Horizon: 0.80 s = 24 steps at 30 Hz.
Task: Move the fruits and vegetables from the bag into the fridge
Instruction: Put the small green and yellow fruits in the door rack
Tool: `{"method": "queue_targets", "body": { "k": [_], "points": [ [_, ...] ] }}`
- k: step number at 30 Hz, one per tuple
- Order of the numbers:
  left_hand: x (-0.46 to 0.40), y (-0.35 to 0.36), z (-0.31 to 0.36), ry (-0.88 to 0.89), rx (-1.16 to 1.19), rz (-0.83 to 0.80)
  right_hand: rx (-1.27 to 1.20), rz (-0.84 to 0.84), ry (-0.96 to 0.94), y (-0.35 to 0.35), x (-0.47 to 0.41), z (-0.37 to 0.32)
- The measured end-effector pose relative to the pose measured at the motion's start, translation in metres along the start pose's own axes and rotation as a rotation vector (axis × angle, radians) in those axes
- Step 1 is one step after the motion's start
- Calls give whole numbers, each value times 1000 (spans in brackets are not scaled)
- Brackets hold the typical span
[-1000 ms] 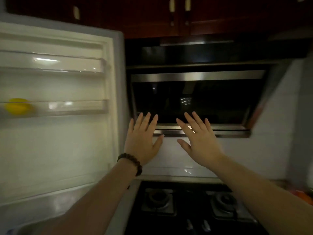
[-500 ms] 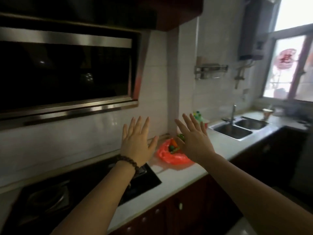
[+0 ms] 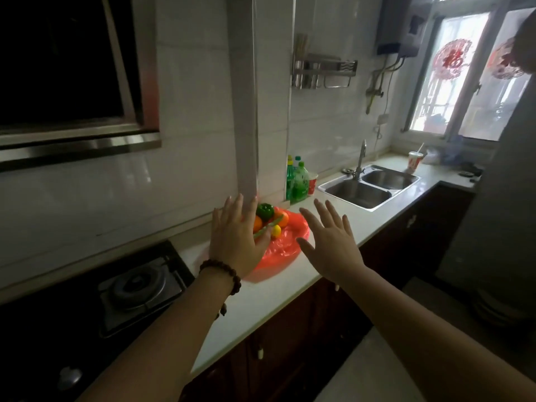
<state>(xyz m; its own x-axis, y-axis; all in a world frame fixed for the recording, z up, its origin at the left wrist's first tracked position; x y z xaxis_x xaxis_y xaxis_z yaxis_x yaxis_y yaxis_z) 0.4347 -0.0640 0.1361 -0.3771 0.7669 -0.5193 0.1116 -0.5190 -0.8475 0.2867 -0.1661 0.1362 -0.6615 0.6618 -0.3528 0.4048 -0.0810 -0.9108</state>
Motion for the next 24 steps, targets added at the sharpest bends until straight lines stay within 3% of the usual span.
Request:
{"method": "queue_targets", "body": {
  "k": [11, 17, 24],
  "points": [
    [-104, 160, -92, -226, 61, -132, -76, -221, -58, 150, -162, 48],
    [-132, 215, -121, -232, 57, -121, -152, -316, 18, 216, -208, 92],
    [-160, 308, -132, -287, 48, -284, -197, -437, -48, 303, -264, 122]
  ]
}}
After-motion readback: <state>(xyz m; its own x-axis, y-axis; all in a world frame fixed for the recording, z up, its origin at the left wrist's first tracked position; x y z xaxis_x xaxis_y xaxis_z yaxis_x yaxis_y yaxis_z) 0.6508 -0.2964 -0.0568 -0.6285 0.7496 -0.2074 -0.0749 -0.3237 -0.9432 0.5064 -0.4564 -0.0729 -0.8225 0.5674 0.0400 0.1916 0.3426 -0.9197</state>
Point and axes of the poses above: each hand's wrist, its own x-axis away from the middle knuckle, its own y-axis out of the palm, z = x × y, the point moved 5 cm from there along -x, towards the middle knuckle, and after that the axes turned 5 degrees about y, right-handed, at the moved point
